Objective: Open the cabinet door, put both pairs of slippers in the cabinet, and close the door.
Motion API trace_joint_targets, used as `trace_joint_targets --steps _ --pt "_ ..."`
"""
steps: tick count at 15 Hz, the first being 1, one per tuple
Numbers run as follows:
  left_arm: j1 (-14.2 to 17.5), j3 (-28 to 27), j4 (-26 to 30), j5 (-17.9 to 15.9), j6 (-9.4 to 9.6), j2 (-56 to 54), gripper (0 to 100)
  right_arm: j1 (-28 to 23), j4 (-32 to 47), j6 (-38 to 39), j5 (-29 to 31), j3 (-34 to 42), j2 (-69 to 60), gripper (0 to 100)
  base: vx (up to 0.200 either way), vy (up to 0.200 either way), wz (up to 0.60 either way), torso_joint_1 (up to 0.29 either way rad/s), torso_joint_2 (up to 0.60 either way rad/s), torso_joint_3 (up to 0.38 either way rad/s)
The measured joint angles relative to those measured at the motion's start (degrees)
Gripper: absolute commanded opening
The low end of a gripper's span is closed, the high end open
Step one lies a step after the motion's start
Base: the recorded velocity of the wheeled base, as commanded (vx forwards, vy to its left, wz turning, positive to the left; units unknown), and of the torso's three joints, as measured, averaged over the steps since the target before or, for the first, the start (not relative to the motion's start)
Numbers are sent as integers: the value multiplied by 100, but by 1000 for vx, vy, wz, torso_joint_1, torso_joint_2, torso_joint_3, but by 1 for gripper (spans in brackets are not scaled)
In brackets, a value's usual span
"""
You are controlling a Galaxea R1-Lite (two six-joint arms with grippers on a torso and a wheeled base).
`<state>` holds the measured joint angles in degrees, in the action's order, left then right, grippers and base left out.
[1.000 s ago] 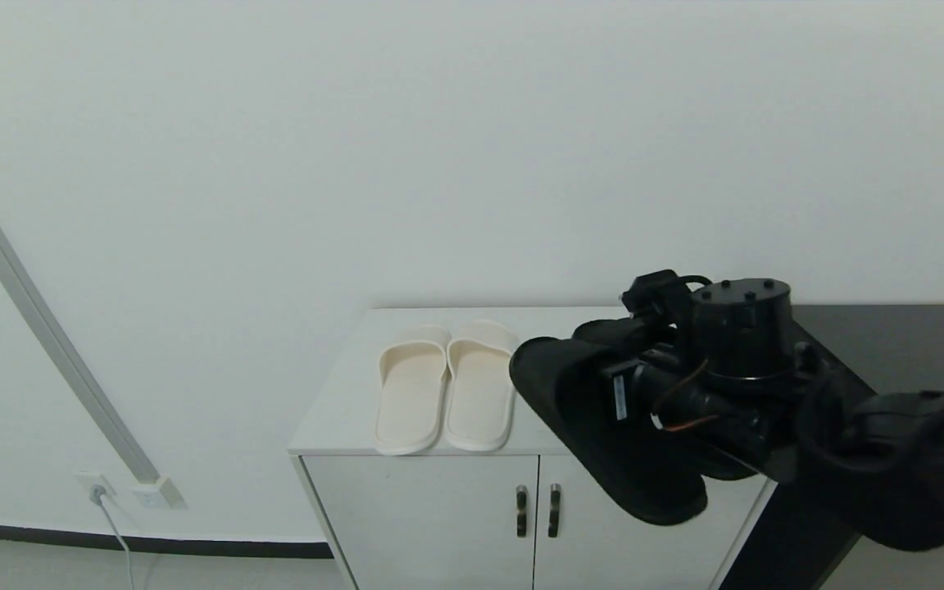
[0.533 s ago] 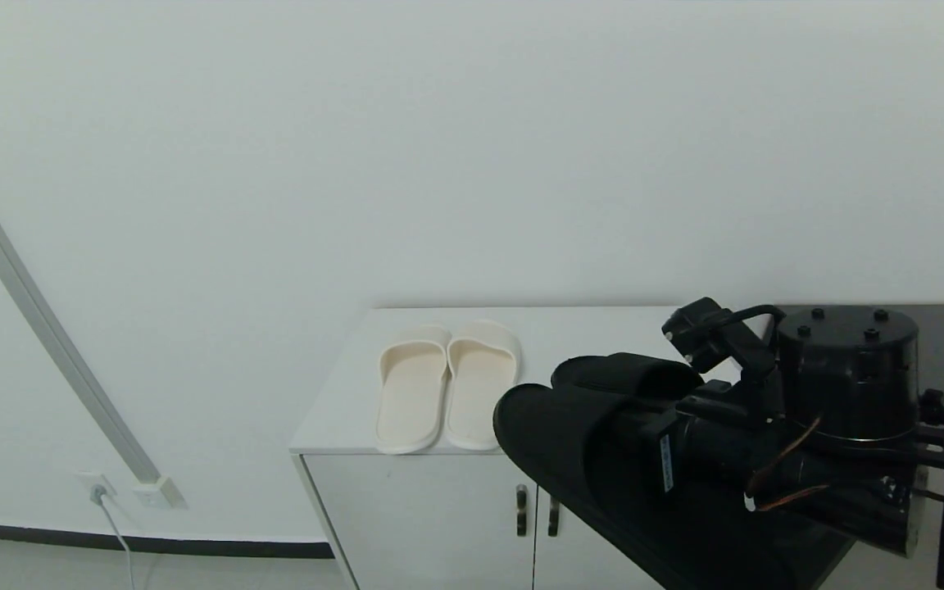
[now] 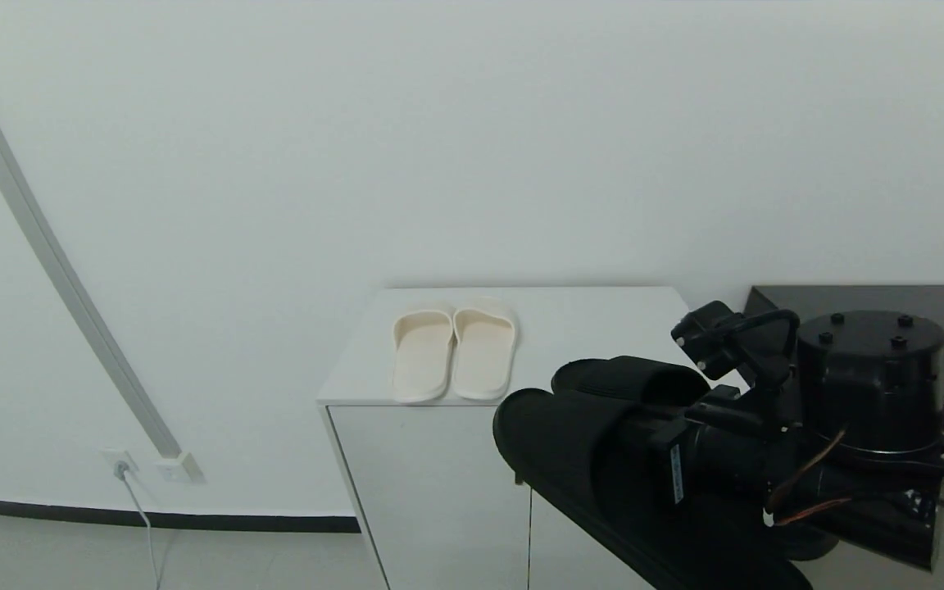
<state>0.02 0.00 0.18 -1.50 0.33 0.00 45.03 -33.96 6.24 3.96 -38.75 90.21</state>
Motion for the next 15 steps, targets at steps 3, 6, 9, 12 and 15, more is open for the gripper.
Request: trace_joint_targets --steps 3,6,9,12,15 --pt "0 0 -2 0 2 0 0 17 -38 -9 -11 66 -46 0 0 0 0 0 0 0" --pt "0 0 0 0 2 0 0 11 -39 -33 -148 166 -57 0 0 0 0 0 0 0" --pt "0 0 0 0 5 0 0 11 -38 -67 -145 193 -74 0 0 0 0 0 0 0" --pt "0 0 0 0 5 0 0 4 -35 -69 -148 216 -124 0 0 0 0 0 0 0" --pt "2 0 -2 2 7 0 0 6 -39 -99 -150 232 -173 0 0 0 0 -62 143 86"
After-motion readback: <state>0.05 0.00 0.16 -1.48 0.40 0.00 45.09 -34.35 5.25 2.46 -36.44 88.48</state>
